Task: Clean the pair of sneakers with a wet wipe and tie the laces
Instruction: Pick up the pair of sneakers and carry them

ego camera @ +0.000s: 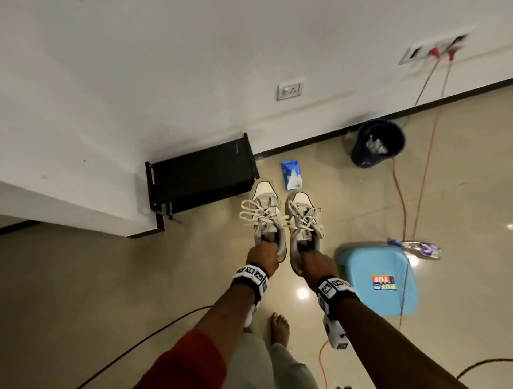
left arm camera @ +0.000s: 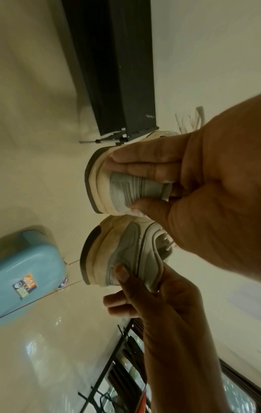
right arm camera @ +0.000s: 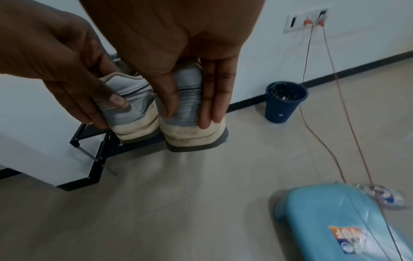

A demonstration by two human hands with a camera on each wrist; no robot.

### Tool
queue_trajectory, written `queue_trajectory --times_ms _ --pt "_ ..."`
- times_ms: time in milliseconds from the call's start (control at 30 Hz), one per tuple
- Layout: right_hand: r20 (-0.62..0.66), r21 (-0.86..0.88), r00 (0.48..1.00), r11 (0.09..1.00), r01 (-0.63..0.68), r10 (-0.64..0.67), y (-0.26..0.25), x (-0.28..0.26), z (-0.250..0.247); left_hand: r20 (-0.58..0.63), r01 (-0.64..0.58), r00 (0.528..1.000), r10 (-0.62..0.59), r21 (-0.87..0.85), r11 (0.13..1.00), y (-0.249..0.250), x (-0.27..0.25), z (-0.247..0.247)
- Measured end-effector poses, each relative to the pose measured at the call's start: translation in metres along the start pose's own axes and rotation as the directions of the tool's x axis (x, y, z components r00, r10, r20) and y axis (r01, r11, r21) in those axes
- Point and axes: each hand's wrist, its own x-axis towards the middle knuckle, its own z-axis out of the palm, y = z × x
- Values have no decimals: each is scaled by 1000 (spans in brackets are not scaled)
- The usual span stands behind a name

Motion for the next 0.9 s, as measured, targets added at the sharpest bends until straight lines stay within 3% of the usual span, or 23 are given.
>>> queue_trajectory --times_ms 200,333,500,700,900 --pt "-73 63 995 996 -62 66 38 -3 -73 -103 -84 991 87 31 996 71 19 -61" --pt "-78 69 987 989 -134 139 71 28 -100 -82 -121 988 127 72 990 99 62 -87" --pt "10 52 978 977 -208 207 118 95 -135 5 -148 989 148 88 985 122 137 -112" --pt "163 -13 953 966 -258 257 154 184 -179 77 -143 986 145 -35 989 140 225 -139" --pt "177 37 953 966 -257 247 181 269 -204 137 -122 982 127 -43 992 148 302 -155"
